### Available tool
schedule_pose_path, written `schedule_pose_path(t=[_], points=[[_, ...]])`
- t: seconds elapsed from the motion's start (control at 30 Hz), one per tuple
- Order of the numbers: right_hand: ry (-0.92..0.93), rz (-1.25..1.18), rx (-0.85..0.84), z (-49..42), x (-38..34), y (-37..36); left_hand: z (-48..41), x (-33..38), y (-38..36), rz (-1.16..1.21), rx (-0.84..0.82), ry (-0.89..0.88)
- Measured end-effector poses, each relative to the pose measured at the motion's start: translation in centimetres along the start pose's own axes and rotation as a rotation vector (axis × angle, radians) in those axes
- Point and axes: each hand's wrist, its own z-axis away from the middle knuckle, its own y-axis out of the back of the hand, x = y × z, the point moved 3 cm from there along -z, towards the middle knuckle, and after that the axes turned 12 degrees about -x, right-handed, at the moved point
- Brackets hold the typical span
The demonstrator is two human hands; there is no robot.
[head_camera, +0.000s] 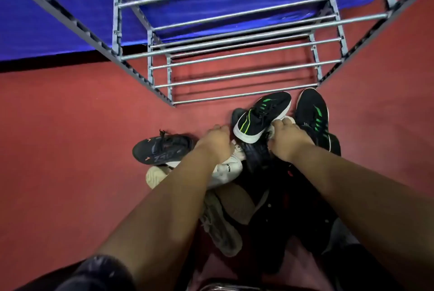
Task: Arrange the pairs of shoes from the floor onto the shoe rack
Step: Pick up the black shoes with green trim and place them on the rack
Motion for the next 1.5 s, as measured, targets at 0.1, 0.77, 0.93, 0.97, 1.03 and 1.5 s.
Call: schedule_pose_path(t=[0.1,0.77,0.93,0.97,1.03,1.5], points=[[-0.029,0.024,0.032,0.4,1.2,-0.5,-0.2,1.9,-0.7,0.001,-0.006,-0.008],[-0.533,-0.276,0.17,-1.3,9.8,-6.7,-6.1,6.2,-3.1,0.027,0.316,0.121],[-0.571,-0.407,0.252,-2.7,11.2,-6.4,-7.0,5.4,-2.4,0.079,0.261,0.118],[-0.573,-0.429,0.272,-2.8,11.3,-6.5,-7.1,5.2,-2.4,0.084,0.256,0.112],[-0.564,-0.468,0.307,-2.8,11.5,-6.7,-7.0,5.0,-2.6,0.074,0.26,0.096],[-0.449,-0.708,0.3,-0.7,12.2,-2.2,-4.1,6.4,-2.6,0.172,0.291,0.109]])
